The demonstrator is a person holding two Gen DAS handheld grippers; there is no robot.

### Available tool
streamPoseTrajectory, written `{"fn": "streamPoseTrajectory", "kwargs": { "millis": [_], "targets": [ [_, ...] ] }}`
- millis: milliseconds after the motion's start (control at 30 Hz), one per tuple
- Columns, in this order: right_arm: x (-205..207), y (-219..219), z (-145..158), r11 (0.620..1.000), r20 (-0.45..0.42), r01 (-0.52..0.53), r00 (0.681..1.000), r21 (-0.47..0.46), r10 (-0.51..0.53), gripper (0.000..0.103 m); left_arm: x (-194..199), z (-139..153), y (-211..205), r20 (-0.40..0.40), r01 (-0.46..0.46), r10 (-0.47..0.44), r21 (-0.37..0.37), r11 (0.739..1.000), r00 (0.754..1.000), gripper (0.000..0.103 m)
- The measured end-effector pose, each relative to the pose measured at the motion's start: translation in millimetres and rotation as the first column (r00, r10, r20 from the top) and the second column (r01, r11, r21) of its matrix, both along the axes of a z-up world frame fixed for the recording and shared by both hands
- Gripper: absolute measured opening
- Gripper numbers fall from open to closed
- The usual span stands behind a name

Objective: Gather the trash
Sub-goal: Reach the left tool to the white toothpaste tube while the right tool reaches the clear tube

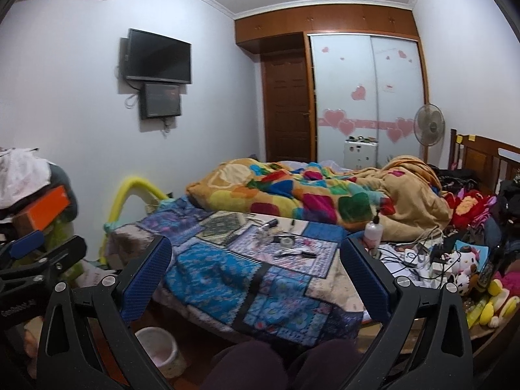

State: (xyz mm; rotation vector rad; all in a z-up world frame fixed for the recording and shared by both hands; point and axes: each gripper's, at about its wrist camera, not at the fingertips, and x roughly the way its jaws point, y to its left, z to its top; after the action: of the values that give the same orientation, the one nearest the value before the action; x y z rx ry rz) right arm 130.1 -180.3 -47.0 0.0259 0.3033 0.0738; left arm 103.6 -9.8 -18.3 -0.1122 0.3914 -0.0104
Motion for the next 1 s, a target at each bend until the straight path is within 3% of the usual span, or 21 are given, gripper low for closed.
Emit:
{"fn": "streamPoseTrajectory", "kwargs": {
  "millis": [233,400,733,933,1000],
  "targets": [
    [53,-29,-16,0.996,-0.045,0.08,0.996,-0.048,-0.082,0.103,83,-31,-6,-0.117,0.058,-0.069,-0.092,0.994,0.991,0.102],
    [103,-54,-40,0.992,-0.124,0.099,0.986,-0.071,-0.108,0.103,146,-66,-8,-0.214,0.022,-0.045,-0.109,0.994,0.976,0.102],
    [204,-89,-86,0.99,-0.252,0.056,0.964,-0.133,-0.088,0.103,256,-122,-38,-0.347,-0.012,0.005,-0.017,1.0,0.938,0.102],
    [269,-95,-118,0.975,-0.307,-0.019,0.95,-0.221,-0.051,0.103,309,-146,-73,-0.384,0.069,-0.051,0.032,0.997,0.922,0.1],
    [287,-94,-131,0.969,-0.336,-0.058,0.942,-0.239,-0.026,0.103,323,-155,-83,-0.401,0.097,-0.072,0.043,0.994,0.913,0.092]
  ]
}}
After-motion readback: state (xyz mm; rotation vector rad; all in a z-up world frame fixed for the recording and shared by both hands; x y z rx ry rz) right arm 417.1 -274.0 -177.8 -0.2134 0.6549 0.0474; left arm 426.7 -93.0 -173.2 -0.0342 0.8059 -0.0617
